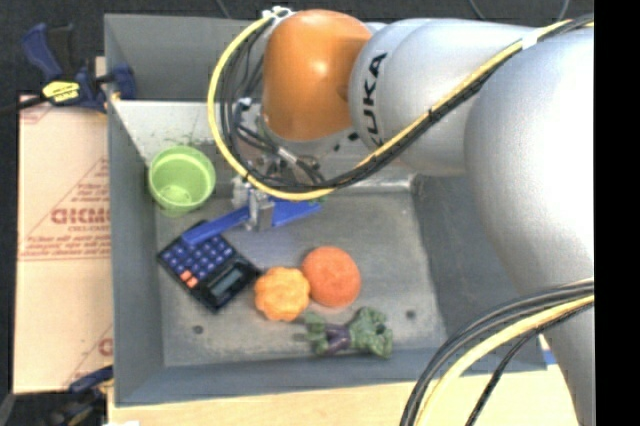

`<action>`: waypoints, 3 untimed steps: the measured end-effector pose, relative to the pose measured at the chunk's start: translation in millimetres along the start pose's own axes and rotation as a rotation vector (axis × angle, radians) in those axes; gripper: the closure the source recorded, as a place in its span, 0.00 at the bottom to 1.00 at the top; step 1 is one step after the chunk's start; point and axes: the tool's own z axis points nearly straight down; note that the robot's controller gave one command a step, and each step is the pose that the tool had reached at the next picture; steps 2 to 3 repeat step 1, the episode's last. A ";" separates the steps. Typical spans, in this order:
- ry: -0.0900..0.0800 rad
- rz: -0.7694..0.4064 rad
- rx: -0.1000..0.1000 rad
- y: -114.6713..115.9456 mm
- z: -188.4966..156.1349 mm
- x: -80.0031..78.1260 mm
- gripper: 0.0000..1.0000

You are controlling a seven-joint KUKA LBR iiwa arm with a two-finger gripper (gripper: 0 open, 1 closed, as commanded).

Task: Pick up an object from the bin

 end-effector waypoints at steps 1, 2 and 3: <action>-0.006 0.001 0.001 -0.5 -10.9 -1.3 1.00; -0.006 0.001 0.001 -0.5 -10.9 -1.3 1.00; -0.006 0.001 0.001 -0.5 -10.9 -1.3 1.00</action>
Offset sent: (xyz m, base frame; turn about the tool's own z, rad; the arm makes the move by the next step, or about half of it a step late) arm 0.0008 -0.0001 0.0477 0.0007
